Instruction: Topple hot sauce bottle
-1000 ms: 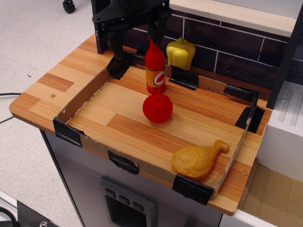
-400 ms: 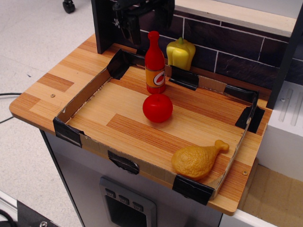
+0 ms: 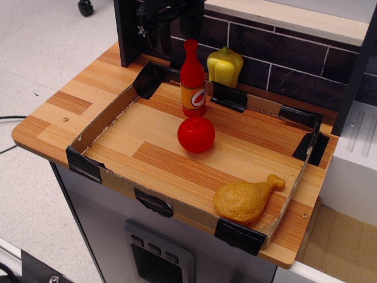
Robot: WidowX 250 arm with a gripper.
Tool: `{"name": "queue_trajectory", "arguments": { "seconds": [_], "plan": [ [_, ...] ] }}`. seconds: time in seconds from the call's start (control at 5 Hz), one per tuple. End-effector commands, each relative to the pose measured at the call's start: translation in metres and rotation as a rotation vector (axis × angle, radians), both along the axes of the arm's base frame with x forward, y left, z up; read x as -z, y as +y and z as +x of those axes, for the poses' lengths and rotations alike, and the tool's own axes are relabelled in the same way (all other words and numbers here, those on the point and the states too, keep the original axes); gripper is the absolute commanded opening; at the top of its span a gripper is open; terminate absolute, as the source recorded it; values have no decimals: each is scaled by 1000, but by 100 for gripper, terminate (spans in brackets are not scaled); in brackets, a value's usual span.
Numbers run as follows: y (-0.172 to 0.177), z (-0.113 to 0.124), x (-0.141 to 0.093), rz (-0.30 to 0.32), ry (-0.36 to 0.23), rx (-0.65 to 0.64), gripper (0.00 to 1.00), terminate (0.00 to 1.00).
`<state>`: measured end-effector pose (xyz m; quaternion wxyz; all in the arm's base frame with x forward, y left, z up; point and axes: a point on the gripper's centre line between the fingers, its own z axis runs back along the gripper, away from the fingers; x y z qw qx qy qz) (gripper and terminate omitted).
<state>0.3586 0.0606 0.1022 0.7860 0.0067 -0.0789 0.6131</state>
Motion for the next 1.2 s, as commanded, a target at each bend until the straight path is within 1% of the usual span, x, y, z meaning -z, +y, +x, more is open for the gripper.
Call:
{"name": "queue_trajectory", "arguments": {
  "seconds": [0.0,0.2,0.4,0.6,1.0],
  "plan": [
    [-1,0,-2,31,-31,-19,0,0],
    [-4,2,3,46,-26,-42,0,0],
    [-4,6,3,82,-55,-74,0,0],
    [-5,9,-4,78,-77,-109,0,0],
    [-12,8,-7,77,-91,-106,0,0]
  ]
}}
